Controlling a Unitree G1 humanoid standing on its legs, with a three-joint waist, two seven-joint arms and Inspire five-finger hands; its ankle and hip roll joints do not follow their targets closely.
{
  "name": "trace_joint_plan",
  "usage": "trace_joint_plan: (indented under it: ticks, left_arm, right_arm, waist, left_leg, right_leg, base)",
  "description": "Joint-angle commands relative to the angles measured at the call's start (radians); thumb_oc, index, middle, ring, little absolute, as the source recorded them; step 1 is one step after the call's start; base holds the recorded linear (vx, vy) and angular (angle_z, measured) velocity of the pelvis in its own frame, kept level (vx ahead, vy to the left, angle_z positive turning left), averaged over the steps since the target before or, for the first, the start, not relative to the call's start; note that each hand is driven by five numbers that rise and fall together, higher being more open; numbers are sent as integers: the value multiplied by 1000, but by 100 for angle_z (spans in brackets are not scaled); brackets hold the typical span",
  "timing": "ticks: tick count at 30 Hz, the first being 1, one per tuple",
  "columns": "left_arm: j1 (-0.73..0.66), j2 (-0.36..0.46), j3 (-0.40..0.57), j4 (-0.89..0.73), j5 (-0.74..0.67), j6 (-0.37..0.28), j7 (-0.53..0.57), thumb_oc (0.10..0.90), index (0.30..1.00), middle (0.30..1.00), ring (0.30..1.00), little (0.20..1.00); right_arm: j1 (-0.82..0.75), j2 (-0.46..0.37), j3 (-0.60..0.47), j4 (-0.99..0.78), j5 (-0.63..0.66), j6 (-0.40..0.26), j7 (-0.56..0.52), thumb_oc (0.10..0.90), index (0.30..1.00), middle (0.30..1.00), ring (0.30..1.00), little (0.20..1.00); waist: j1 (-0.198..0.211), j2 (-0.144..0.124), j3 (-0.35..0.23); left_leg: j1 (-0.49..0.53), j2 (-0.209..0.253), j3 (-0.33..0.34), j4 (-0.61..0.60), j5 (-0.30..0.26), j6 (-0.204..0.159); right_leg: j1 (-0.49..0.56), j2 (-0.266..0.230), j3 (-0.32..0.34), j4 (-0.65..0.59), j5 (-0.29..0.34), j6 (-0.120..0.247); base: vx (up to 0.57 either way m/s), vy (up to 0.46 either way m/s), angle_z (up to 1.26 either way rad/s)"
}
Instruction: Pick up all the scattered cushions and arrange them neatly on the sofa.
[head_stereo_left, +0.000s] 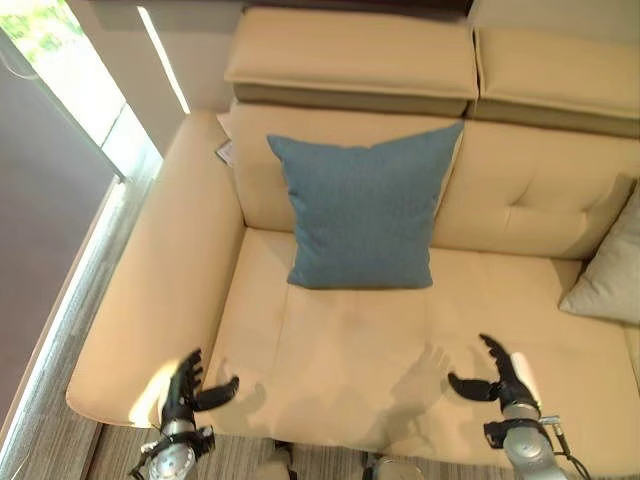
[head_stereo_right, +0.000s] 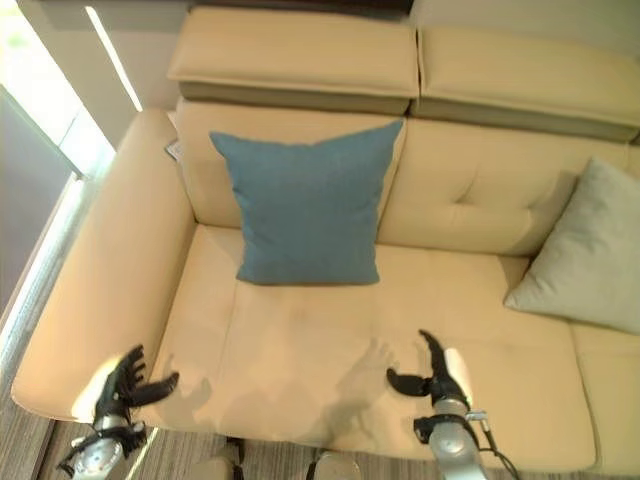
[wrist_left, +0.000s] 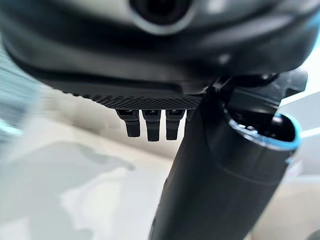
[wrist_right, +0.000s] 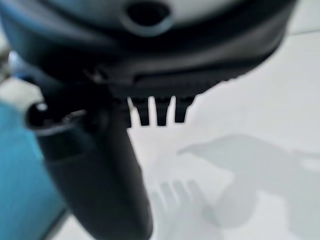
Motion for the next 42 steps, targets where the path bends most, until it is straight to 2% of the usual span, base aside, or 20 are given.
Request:
trace_joint_plan:
  ticks: [1,10,11,12,13,14,15,16,18,22,23,26,28,29,30,32,33,36,39,42]
  left_arm:
    - [-51,31,-3,72,84,-41,9,800,900,900,900,900]
    - [-108,11,-21,320,136,-15,33,800,900,900,900,900]
    - [-128,13,-30,333,136,-17,36,800,900,900,900,900]
    - [-137,13,-35,338,140,-17,37,800,900,900,900,900]
    - [-138,13,-34,338,140,-17,37,800,900,900,900,900]
    - [-146,10,-37,345,141,-17,36,800,900,900,900,900]
    - [-149,3,-37,359,146,-12,34,800,900,900,900,900]
    - [-149,3,-37,359,146,-12,34,800,900,900,900,900]
    - [-149,-12,-43,368,158,-6,27,800,900,900,900,900]
    - [-159,-26,-63,371,164,-7,31,800,900,900,900,900]
    - [-164,-34,-69,375,167,-7,33,800,900,900,900,900]
    - [-178,-33,-68,393,178,-7,43,800,900,900,900,900]
    - [-186,-28,-65,401,187,-6,43,800,900,900,900,900]
    - [-186,-28,-65,402,187,-6,43,800,900,900,900,900]
    - [-205,-16,-73,412,191,0,46,800,900,900,900,900]
    - [-209,-14,-72,421,192,3,46,800,900,900,900,900]
    - [-207,-13,-70,439,194,13,36,800,900,900,900,900]
    - [-211,-7,-62,470,194,24,30,800,900,900,900,900]
    - [-200,-16,-51,518,194,33,26,800,900,900,900,900]
    - [-199,-25,-40,551,179,38,26,800,900,900,900,900]
  right_arm:
    - [-24,-3,-11,8,-17,-49,-5,800,900,900,900,900]
    - [-23,62,73,160,21,-62,14,800,900,900,900,900]
    - [-44,57,91,194,22,-54,10,800,900,900,900,900]
    - [-54,54,97,209,21,-50,9,800,900,900,900,900]
    - [-55,55,97,210,21,-50,9,800,900,900,900,900]
    - [-65,53,100,223,22,-46,8,800,900,900,900,900]
    - [-72,52,97,238,24,-38,7,800,900,900,900,900]
    - [-73,53,97,238,24,-38,8,800,900,900,900,900]
    - [-76,54,85,268,31,-28,14,800,900,900,900,900]
    - [-83,62,79,305,35,-19,12,800,900,900,900,900]
    - [-92,66,74,325,26,-14,7,800,900,900,900,900]
    - [-145,68,93,368,-5,17,3,800,900,900,900,900]
    - [-163,74,105,377,-23,24,4,800,900,900,900,900]
    - [-163,74,105,377,-23,24,4,800,900,900,900,900]
    - [-187,78,115,387,-18,32,7,800,900,900,900,900]
    - [-188,82,117,397,-14,33,10,800,900,900,900,900]
    - [-181,88,114,421,-3,31,13,800,900,900,900,900]
    - [-181,103,112,466,11,36,19,800,900,900,900,900]
    - [-175,132,106,518,25,47,27,800,900,900,900,900]
    - [-184,142,112,547,35,52,27,800,900,900,900,900]
  waist:
    - [25,-15,-70]
    - [30,-26,-45]
    - [31,-40,-16]
    - [31,-47,-4]
    - [29,-48,-6]
    - [26,-61,-1]
    - [15,-68,0]
    - [12,-70,-3]
    - [-10,-64,-12]
    - [-31,-54,-16]
    - [-42,-46,-20]
    - [-28,-46,5]
    - [-19,-43,20]
    - [-18,-43,20]
    - [-13,-37,42]
    - [-6,-39,40]
    - [14,-30,31]
    - [29,-29,15]
    - [69,-54,-28]
    - [64,-56,-45]
  left_leg:
    - [33,26,59,2,-55,-41]
    - [54,47,39,47,-51,-40]
    - [-18,36,34,161,-83,-40]
    - [-33,25,34,220,-126,-38]
    - [-38,24,33,220,-124,-37]
    - [-51,3,29,295,-174,-30]
    - [-32,-10,36,383,-230,-17]
    - [-36,-13,35,380,-226,-16]
    - [35,-12,45,451,-286,-14]
    - [117,-56,3,384,-315,-9]
    - [164,-87,-10,267,-355,12]
    - [180,-129,-22,149,-324,43]
    - [180,-123,-27,115,-299,53]
    - [180,-124,-26,113,-298,54]
    - [161,-112,-22,103,-271,68]
    - [146,-114,-15,99,-258,73]
    - [130,-107,-10,83,-234,87]
    - [114,-102,-9,68,-208,90]
    - [92,-107,24,43,-187,73]
    - [87,-95,28,36,-170,64]
  right_leg:
    - [38,5,-38,8,-96,38]
    - [80,39,-15,8,-139,11]
    - [65,23,-17,8,-129,3]
    - [57,14,-20,8,-119,1]
    - [53,13,-22,8,-117,2]
    - [38,-3,-26,8,-104,0]
    - [21,-15,-33,8,-88,-3]
    - [17,-18,-35,8,-86,-3]
    - [5,-24,-42,8,-65,-4]
    - [-23,-35,-46,8,-22,13]
    - [-59,-49,-44,9,11,34]
    - [-132,-97,-47,23,65,87]
    - [-157,-122,-35,46,72,106]
    - [-158,-122,-34,48,71,106]
    - [-179,-114,32,138,33,102]
    - [-168,-114,36,169,13,91]
    - [-134,-103,37,280,-45,62]
    - [-102,-75,49,343,-94,54]
    - [27,-66,10,215,-127,56]
    - [31,-41,32,145,-116,55]
  base:
    - [-7,-73,3]
    - [-82,-65,5]
    - [-299,-44,12]
    - [-302,-41,26]
    - [-220,-12,35]
    - [-240,7,34]
    - [-240,7,25]
    - [-164,37,18]
    - [-108,92,7]
    - [-133,171,29]
    - [-200,222,27]
    - [-305,253,5]
    - [-282,130,-26]
    - [-440,138,-33]
    - [-346,98,-18]
    - [-297,86,-18]
    - [-157,51,-26]
    - [-156,23,-15]
    - [-114,-83,-13]
    - [-50,-128,-40]
